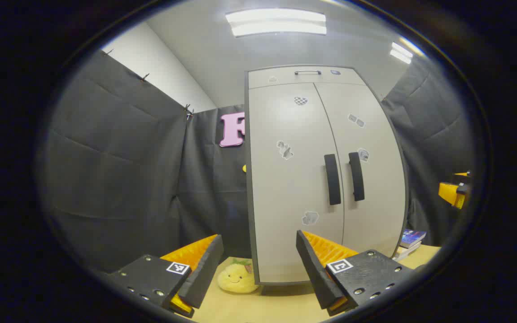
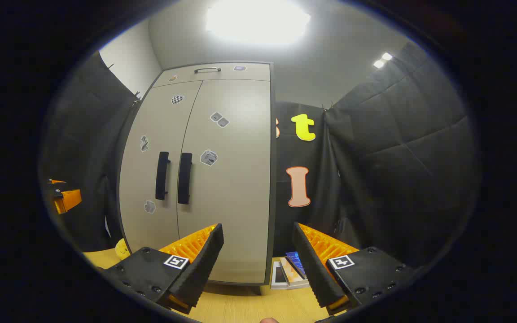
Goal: Open the right door of the double-door shoe cabinet with the right hand, and open the left door with the left hand.
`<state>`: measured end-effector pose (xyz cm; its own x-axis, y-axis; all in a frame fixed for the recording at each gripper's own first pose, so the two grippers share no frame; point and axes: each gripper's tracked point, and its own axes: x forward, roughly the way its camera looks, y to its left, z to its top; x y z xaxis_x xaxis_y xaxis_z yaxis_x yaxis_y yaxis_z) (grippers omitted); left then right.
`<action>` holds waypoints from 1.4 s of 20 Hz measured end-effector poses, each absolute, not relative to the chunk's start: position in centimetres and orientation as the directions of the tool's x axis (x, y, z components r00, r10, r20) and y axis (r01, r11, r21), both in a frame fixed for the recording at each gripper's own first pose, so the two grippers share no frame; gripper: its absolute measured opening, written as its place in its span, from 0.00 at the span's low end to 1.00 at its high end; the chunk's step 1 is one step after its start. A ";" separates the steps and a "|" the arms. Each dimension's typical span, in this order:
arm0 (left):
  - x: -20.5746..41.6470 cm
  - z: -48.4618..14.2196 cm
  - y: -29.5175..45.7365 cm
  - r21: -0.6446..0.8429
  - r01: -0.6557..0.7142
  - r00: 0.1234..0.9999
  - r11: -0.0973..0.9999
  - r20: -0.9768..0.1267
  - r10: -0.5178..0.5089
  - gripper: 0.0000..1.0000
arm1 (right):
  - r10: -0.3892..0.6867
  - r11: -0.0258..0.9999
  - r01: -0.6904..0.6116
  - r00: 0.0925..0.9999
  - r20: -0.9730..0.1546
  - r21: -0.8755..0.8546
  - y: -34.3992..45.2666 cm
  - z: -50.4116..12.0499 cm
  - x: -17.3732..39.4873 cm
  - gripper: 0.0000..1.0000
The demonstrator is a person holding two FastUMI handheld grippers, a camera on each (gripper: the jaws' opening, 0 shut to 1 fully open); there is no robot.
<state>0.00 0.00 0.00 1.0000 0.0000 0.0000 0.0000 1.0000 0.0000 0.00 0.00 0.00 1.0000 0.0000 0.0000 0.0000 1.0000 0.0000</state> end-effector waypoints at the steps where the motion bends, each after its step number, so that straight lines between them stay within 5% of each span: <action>1: -0.1 -0.2 0.1 -0.005 0.000 1.000 1.000 -0.006 0.000 0.94 | 0.003 1.000 -0.003 1.000 -0.011 -0.002 0.2 -0.4 0.0 0.97; 14: -0.3 -0.8 0.2 0.008 0.012 1.000 1.000 -0.019 -0.012 0.95 | 0.065 0.997 -0.065 0.998 -0.005 0.041 2.9 -0.2 0.0 0.97; 28: -0.4 -1.2 1.3 0.013 -0.090 0.996 0.996 -0.008 0.090 0.95 | 0.127 0.991 -0.127 0.992 0.006 0.046 6.4 2.4 1.8 0.97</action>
